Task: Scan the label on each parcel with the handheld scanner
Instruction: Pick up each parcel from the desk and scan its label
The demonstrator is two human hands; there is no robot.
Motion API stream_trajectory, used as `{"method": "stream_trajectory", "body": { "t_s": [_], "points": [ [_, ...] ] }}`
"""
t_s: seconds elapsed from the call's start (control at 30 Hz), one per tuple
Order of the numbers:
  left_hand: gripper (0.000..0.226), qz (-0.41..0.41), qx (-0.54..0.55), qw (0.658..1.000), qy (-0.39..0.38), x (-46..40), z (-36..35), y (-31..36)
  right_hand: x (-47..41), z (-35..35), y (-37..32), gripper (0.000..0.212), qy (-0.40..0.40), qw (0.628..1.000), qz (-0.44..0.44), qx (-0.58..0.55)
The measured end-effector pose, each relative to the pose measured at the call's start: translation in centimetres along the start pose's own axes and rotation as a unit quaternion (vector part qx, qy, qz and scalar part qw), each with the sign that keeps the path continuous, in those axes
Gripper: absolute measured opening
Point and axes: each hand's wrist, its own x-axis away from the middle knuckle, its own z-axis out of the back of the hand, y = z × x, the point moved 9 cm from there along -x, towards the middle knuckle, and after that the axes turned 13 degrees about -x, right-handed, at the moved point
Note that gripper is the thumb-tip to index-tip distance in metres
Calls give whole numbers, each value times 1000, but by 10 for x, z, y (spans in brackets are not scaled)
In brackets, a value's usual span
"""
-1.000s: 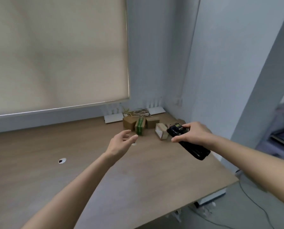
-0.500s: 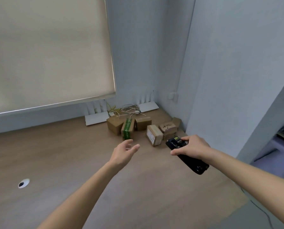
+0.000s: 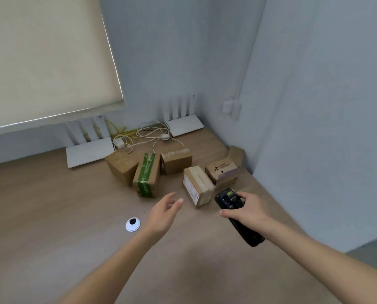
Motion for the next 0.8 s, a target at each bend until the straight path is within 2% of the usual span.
{"method": "stream_trajectory", "body": {
  "t_s": [0.33, 0.57, 0.8],
  "points": [
    [68, 36, 31, 998, 38, -153, -52, -2, -133, -34, 55, 89, -5, 1000, -3, -14],
    [80, 63, 105, 992, 25, -216, -75, -11, -163, -59, 79, 77, -58, 996, -1, -71],
    [68, 119, 92, 988, 33, -245, -74, -22, -178, -70, 88, 80, -84, 991, 4, -105]
  ]
}}
